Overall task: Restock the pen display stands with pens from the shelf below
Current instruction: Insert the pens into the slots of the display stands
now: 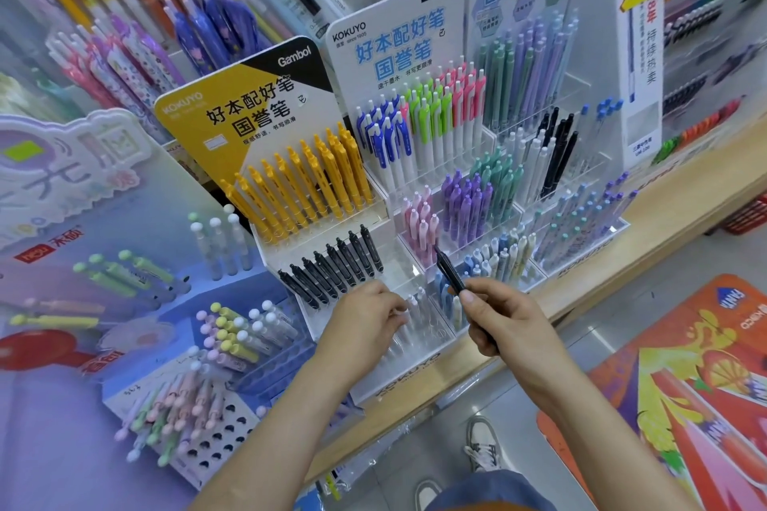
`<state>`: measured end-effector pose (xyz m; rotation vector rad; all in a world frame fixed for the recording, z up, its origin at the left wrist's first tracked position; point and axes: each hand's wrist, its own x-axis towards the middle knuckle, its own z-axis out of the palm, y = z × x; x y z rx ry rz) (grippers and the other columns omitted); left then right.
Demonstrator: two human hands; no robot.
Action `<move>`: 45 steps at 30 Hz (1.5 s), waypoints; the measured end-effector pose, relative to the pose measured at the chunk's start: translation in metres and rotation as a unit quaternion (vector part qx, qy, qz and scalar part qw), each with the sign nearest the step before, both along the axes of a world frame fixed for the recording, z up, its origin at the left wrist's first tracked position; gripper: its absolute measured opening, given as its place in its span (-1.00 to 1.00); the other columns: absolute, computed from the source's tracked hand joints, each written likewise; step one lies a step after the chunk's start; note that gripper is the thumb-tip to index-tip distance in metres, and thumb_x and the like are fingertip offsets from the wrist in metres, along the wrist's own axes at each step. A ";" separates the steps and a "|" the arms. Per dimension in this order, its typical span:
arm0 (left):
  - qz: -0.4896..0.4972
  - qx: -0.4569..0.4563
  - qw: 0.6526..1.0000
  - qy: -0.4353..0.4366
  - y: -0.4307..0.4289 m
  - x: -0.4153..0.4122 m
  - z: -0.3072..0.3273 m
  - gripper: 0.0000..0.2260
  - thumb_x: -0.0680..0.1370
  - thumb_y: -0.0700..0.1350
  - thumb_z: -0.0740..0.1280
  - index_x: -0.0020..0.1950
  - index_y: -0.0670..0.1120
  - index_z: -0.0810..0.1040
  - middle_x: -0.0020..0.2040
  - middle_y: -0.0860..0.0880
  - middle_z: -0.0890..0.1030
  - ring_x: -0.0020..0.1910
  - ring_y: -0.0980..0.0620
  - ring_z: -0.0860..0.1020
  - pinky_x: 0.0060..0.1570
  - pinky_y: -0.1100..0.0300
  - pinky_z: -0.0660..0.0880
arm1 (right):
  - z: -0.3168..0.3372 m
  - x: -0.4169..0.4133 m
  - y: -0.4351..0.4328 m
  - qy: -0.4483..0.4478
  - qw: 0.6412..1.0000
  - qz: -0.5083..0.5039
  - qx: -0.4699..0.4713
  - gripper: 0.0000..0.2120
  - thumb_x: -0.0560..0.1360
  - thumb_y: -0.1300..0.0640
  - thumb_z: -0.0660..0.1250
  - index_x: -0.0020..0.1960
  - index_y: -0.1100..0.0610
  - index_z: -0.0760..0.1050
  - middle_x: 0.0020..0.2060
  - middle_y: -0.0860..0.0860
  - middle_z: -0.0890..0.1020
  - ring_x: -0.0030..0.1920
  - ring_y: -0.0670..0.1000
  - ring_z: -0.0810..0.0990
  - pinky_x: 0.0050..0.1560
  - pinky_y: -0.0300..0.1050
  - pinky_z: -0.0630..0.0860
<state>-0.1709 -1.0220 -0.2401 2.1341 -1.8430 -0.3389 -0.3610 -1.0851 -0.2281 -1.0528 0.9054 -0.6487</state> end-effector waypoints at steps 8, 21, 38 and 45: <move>0.022 0.057 0.998 -0.022 -0.009 0.003 0.001 -0.79 0.55 0.04 0.35 0.10 -0.01 0.64 -0.04 0.04 0.63 -0.01 0.07 0.54 -0.03 0.24 0.39 | 0.001 0.007 0.006 -0.078 0.990 0.017 0.120 -0.56 0.37 0.10 0.41 0.19 0.28 0.52 -0.39 0.02 0.42 -0.48 -0.05 0.35 -0.50 -0.26 0.28; -0.055 0.090 0.989 -0.107 -0.012 0.005 0.004 -0.75 0.60 0.05 0.27 0.03 -0.09 0.61 -0.10 -0.02 0.61 -0.06 -0.03 0.56 0.00 0.13 0.47 | 0.005 0.009 0.007 -0.088 0.984 0.057 0.142 -0.63 0.42 0.06 0.37 0.15 0.23 0.60 -0.40 0.03 0.45 -0.47 -0.05 0.36 -0.48 -0.28 0.30; -0.109 0.144 0.983 -0.040 -0.013 0.008 0.014 -0.86 0.54 -0.02 0.37 0.06 0.00 0.63 -0.09 0.05 0.52 -0.02 0.06 0.50 -0.06 0.20 0.40 | 0.005 0.011 0.008 -0.045 0.991 0.101 0.074 -0.75 0.62 0.14 0.21 0.12 0.15 0.65 -0.32 0.04 0.48 -0.39 -0.05 0.40 -0.41 -0.25 0.32; 0.143 0.009 0.963 0.229 0.003 0.023 0.052 -0.91 0.56 -0.05 0.35 0.01 0.09 0.64 -0.16 0.13 0.65 -0.25 0.19 0.58 -0.17 0.29 0.55 | 0.003 0.005 0.002 -0.050 0.992 0.055 0.103 -0.82 0.57 0.26 0.28 0.12 0.24 0.60 -0.31 0.09 0.55 -0.38 -0.04 0.47 -0.38 -0.24 0.42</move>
